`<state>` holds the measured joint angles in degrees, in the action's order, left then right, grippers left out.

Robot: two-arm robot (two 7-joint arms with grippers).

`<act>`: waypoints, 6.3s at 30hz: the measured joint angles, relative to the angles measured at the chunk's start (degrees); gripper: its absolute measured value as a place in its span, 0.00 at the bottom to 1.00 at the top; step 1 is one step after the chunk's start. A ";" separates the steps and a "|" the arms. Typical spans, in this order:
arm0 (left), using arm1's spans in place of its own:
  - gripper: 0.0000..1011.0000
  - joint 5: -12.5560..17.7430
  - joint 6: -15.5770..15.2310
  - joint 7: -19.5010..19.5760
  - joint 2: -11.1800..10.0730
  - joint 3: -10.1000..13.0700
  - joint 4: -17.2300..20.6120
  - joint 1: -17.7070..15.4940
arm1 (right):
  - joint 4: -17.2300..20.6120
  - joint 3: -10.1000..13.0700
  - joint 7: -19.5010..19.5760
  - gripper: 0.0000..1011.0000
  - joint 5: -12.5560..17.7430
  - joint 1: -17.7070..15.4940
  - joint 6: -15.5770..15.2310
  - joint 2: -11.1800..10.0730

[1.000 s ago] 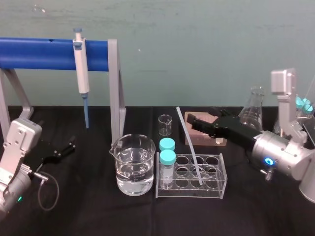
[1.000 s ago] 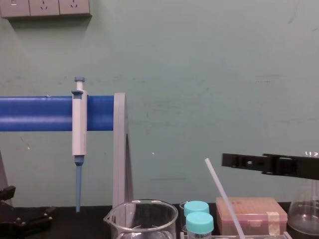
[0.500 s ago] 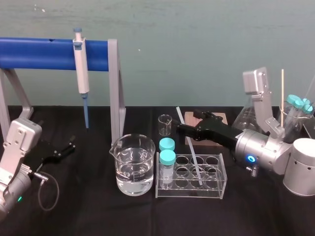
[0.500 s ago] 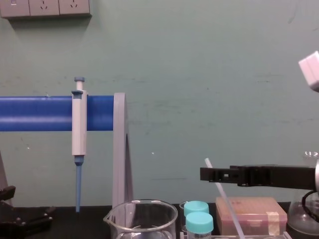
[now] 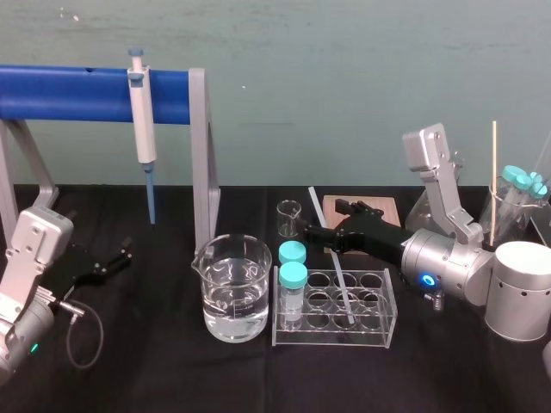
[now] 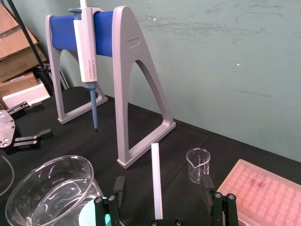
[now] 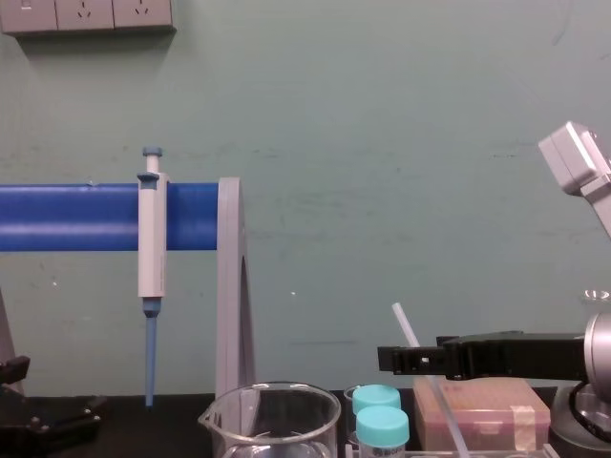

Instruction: Pick up the stirring rod with one hand, then place it down.

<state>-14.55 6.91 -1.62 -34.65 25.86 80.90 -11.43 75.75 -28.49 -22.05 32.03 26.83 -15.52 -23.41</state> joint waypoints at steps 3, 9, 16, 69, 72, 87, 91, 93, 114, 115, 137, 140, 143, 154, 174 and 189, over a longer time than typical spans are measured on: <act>0.99 0.00 0.00 0.00 0.00 0.00 0.00 0.00 | -0.02 0.17 0.01 0.99 -0.81 -0.03 -0.02 0.10; 0.99 0.00 0.00 0.00 0.00 0.00 0.00 0.00 | -0.02 0.21 0.00 0.99 -0.92 -0.05 0.01 0.09; 0.99 0.00 0.00 0.00 0.00 0.00 0.00 0.00 | -0.02 0.26 0.02 0.94 -0.73 -0.09 0.03 0.08; 0.99 0.00 0.00 0.00 0.00 0.00 0.00 0.00 | 1.30 3.14 -3.09 0.07 -0.97 -4.03 10.65 0.52; 0.99 0.00 0.00 0.00 0.00 0.00 0.00 0.00 | 1.48 3.52 -3.88 0.07 -2.34 -5.04 14.79 0.35; 0.99 0.00 0.00 0.00 0.00 0.00 0.00 0.00 | 5.45 8.03 -6.78 0.07 -2.33 -9.45 24.44 0.80; 0.99 0.00 0.00 0.00 0.00 0.00 0.00 0.00 | 8.13 9.78 -6.49 0.07 -1.94 -10.08 24.98 0.42; 0.99 0.00 0.00 0.00 0.00 0.00 0.00 0.00 | 9.90 11.00 -5.78 0.07 -1.88 -10.46 24.96 -0.12; 0.99 0.00 0.00 0.00 0.00 0.00 0.00 0.00 | 12.46 21.07 1.60 0.07 -6.78 -13.18 24.86 -2.51; 0.99 0.00 0.00 0.00 0.00 0.00 0.00 0.00 | 12.46 21.07 1.60 0.07 -6.78 -13.18 24.86 -2.51; 0.99 0.00 0.00 0.00 0.00 0.00 0.00 0.00 | 11.92 22.00 -0.08 0.07 -8.27 -13.16 23.52 -0.77; 0.99 0.00 0.00 0.01 0.00 0.00 0.00 0.00 | 11.78 21.87 -0.37 0.07 -8.31 -13.00 23.49 -0.62; 0.99 0.00 0.00 0.00 0.00 0.00 0.00 0.00 | 11.75 21.68 -0.61 0.07 -8.33 -12.88 23.28 -0.54; 0.99 0.00 0.00 0.00 0.00 0.00 0.00 0.00 | 11.41 21.17 -1.32 0.07 -8.19 -12.49 22.89 -0.57; 0.99 0.00 0.00 0.00 0.00 0.00 0.00 0.00 | 11.01 20.69 -1.66 0.07 -7.76 -12.21 22.80 -0.76; 0.99 0.00 0.00 0.00 0.00 0.00 0.00 0.00 | 10.91 20.29 -1.94 0.07 -7.44 -12.04 22.64 -0.93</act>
<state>-14.55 6.91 -1.62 -34.65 25.86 80.90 -11.43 86.65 -8.20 -23.99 24.59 14.79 7.11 -24.34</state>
